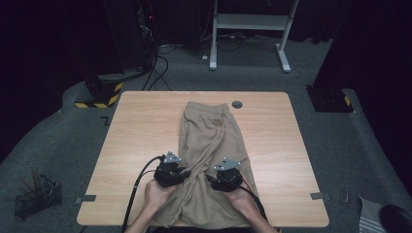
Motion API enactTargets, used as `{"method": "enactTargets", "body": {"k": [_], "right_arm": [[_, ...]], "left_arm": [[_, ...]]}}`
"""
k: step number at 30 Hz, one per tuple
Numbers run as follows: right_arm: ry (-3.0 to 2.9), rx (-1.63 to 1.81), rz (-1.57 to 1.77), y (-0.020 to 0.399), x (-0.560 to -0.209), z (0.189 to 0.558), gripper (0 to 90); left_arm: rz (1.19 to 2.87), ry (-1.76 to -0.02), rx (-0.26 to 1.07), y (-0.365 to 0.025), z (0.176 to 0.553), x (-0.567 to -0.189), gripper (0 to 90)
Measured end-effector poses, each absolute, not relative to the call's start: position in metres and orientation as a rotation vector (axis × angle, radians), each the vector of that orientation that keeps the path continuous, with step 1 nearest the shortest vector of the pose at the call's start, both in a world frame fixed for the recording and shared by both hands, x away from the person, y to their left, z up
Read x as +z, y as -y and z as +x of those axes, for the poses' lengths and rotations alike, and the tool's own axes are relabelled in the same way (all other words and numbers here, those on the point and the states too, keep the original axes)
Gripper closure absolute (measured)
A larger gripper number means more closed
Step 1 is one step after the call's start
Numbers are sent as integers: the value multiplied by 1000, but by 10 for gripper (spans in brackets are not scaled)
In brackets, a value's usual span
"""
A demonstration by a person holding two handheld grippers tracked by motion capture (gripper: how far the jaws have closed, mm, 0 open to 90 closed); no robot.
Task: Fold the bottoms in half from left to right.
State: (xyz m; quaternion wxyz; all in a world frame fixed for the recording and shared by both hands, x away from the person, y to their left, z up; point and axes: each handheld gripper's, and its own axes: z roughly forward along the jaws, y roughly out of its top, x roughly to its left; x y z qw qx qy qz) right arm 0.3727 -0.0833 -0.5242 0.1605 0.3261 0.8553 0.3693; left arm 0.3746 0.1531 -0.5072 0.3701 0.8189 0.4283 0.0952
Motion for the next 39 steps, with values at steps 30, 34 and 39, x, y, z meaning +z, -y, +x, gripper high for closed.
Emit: {"method": "enactTargets", "body": {"k": [30,34,39], "right_arm": [[-2391,1060,1070,71,-524,417,431],[-2387,1054,1079,80,-520,411,433],[-2374,1063,1043,96,-512,390,445]], "left_arm": [[2055,-1005,119,-111,420,-477,853],[2035,-1010,154,-120,410,-470,660],[2012,-1021,201,-141,389,-463,462]]}}
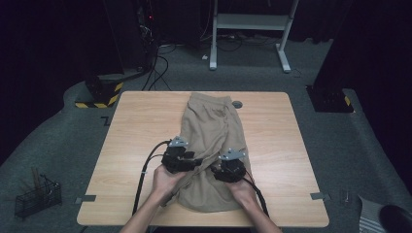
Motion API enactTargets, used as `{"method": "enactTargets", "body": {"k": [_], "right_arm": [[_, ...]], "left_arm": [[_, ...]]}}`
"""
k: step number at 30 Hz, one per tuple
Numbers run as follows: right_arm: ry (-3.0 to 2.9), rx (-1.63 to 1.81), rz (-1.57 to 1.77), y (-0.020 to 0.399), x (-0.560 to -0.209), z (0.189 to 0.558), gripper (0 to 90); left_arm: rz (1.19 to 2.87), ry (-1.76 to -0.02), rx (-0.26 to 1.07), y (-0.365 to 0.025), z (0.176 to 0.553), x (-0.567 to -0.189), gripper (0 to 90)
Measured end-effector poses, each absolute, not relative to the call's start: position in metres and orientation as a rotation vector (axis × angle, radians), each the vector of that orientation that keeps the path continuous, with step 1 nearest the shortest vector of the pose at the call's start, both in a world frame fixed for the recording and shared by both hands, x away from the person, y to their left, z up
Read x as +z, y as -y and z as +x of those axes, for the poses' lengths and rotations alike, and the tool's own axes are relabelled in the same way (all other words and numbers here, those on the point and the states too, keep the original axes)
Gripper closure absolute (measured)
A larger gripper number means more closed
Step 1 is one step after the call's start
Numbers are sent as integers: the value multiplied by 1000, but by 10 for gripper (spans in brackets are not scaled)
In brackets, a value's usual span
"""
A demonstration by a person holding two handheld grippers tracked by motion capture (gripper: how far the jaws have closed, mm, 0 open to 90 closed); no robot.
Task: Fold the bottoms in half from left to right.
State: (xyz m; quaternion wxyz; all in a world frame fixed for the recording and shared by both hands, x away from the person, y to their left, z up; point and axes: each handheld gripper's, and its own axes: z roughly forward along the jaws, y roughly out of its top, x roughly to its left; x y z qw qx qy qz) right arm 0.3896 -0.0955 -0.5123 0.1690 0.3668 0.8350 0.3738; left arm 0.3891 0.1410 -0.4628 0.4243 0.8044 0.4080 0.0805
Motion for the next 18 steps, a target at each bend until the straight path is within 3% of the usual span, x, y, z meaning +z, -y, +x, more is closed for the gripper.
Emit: {"method": "enactTargets", "body": {"k": [5,11,14,18], "right_arm": [[-2382,1065,1026,109,-513,369,451],[-2411,1026,1023,110,-523,367,455],[-2406,1022,1025,108,-523,371,453],[-2395,1023,1037,104,-523,382,447]], "left_arm": [[1996,-1024,196,-161,367,-465,413],[2031,-1023,187,-159,355,-485,459],[2075,-1028,243,-152,358,-494,592],[2102,-1027,245,-147,373,-498,832]]}}
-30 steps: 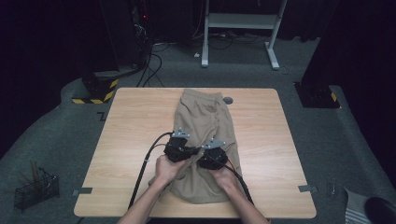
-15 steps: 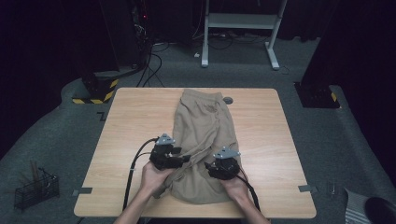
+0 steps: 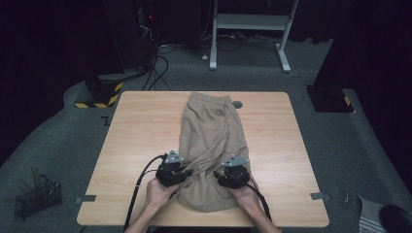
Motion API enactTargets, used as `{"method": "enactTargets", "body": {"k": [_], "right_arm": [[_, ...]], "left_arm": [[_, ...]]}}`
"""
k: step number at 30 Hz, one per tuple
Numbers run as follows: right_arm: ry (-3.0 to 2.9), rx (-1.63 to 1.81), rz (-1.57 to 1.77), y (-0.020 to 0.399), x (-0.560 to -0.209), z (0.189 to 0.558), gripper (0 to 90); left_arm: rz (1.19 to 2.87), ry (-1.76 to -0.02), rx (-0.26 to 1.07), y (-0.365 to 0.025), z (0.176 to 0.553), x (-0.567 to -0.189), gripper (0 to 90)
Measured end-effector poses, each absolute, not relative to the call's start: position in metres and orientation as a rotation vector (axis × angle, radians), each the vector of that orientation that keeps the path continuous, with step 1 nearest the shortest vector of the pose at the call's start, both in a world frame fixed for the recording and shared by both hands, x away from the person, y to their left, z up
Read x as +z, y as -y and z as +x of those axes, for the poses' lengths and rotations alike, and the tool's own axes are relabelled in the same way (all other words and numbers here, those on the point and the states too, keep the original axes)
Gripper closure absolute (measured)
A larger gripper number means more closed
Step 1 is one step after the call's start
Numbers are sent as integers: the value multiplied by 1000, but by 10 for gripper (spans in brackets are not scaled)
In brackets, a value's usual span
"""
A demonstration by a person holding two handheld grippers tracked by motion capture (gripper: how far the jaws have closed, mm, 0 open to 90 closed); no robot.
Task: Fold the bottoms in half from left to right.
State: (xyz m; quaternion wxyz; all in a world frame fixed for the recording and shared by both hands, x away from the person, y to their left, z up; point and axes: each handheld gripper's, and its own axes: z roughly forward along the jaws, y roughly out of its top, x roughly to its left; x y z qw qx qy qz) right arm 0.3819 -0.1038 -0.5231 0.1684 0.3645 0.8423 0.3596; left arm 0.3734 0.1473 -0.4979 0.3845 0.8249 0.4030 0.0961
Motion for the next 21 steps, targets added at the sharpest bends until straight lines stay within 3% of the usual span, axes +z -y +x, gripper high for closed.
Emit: {"method": "enactTargets", "body": {"k": [10,15,21], "right_arm": [[-2367,1011,1071,85,-523,418,445],[-2357,1006,1085,75,-524,430,444],[-2365,996,1107,78,-522,431,443]], "left_arm": [[1998,-1118,230,-163,404,-471,882],[1955,-1062,169,-146,401,-459,882],[2080,-1056,175,-115,400,-479,872]]}}
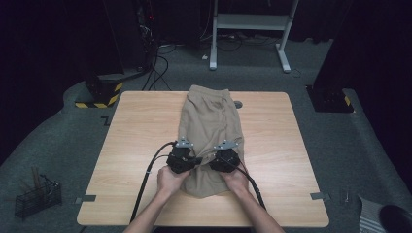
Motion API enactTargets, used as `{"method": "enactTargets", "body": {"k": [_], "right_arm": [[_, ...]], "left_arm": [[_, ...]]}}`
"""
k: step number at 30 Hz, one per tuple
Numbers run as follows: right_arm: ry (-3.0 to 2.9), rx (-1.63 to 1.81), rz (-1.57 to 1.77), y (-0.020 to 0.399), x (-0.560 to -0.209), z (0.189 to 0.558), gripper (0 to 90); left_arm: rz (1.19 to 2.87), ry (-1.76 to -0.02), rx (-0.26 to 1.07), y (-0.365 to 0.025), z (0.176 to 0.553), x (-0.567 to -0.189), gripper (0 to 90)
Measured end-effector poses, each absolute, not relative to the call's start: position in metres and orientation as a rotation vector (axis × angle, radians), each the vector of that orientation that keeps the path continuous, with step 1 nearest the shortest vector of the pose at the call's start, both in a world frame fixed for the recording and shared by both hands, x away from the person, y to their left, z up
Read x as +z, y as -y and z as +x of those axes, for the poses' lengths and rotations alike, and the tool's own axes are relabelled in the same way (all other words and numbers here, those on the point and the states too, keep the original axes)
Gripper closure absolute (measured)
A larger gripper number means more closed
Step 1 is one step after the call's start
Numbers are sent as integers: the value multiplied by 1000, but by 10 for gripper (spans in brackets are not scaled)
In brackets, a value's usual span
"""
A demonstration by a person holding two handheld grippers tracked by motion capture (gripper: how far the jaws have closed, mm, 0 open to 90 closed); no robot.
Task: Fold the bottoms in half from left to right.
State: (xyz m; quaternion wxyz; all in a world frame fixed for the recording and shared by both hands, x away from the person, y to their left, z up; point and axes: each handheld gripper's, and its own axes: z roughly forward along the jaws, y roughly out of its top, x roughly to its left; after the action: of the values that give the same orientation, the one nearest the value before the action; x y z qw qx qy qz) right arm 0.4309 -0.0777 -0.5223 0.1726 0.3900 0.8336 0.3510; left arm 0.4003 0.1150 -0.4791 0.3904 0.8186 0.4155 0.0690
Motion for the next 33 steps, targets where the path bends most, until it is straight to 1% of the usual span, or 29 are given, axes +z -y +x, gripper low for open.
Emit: {"method": "enactTargets", "body": {"k": [1,6,8,11,14,16,19,20,23,24,25,28,33], "right_arm": [[-2365,985,1110,81,-521,430,444],[-2352,983,1104,105,-517,412,462],[-2349,983,1091,114,-516,403,467],[-2350,994,1079,122,-514,393,475],[-2353,1003,1050,124,-513,386,505],[-2369,1011,1040,126,-514,383,533],[-2388,1014,1031,127,-516,379,572],[-2394,1011,1030,126,-517,379,588],[-2408,1014,1014,123,-521,380,618],[-2405,1016,1015,122,-521,381,626],[-2403,1020,1007,120,-522,382,629],[-2406,1028,1003,115,-522,387,627],[-2401,1032,999,104,-523,401,616]], "left_arm": [[2080,-1048,184,-114,398,-479,857],[2086,-1016,234,-121,386,-467,588],[2079,-1011,260,-127,380,-464,516],[2061,-1003,274,-135,369,-463,472],[2073,-970,270,-143,357,-466,472],[2068,-969,261,-149,352,-469,483],[2083,-974,279,-153,349,-474,545],[2103,-979,277,-152,350,-476,598],[2149,-986,262,-147,357,-480,809],[2161,-990,249,-145,362,-481,863],[2163,-993,239,-143,364,-481,880],[2157,-984,231,-138,370,-478,891],[2074,-962,197,-129,379,-461,894]]}}
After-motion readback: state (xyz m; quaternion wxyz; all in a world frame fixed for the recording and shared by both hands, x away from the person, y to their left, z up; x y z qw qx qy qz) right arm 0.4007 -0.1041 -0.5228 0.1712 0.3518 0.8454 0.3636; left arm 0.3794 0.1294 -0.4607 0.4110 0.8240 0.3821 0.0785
